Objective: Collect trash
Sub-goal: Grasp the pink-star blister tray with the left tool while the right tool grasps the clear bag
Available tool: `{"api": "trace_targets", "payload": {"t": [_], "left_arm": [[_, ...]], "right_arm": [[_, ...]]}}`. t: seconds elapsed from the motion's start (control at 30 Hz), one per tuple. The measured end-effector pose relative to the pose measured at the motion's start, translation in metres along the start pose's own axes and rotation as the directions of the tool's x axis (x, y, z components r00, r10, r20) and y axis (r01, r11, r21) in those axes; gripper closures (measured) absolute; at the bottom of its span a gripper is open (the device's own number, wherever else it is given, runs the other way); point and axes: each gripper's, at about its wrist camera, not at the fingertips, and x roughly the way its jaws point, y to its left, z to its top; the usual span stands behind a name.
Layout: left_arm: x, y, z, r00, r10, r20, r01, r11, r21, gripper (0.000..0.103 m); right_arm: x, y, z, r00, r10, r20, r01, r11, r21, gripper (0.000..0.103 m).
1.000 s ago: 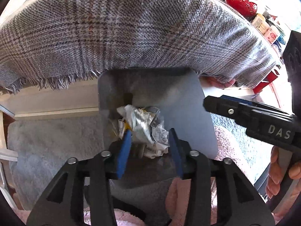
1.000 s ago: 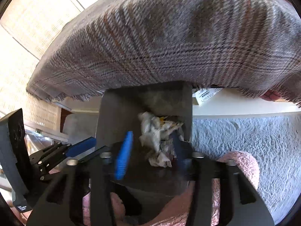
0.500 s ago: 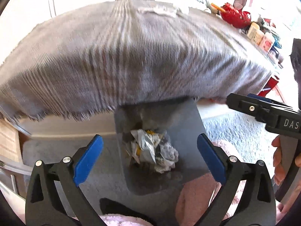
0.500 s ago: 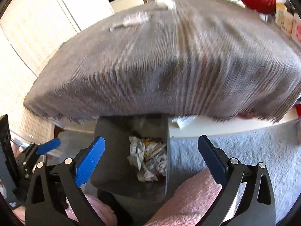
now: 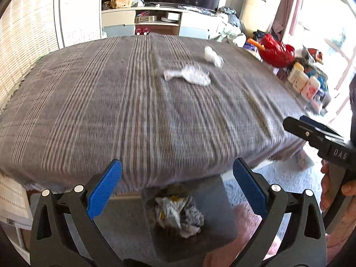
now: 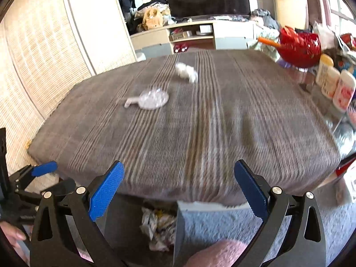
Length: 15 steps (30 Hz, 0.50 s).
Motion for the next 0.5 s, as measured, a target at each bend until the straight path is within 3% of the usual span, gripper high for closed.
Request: {"api": "trace_targets", "payload": {"t": [0.2,0.5], "left_arm": [[0.024,0.004,0.036,1.0,0.011,0.005,-0.011,0.999,0.031,0.008],[0.073,0.017,0.077,1.0,0.029,-0.005,-0.029,0.998,0.047,0.008]], "right_arm": [[0.015,-0.005,0.033,1.0,0.004,0.008,-0.004,1.0,-0.008,0.004],[0.077,-0.012,0.089,0.999,-0.02,-0.028,0.021,1.0,0.012,0.004]]}}
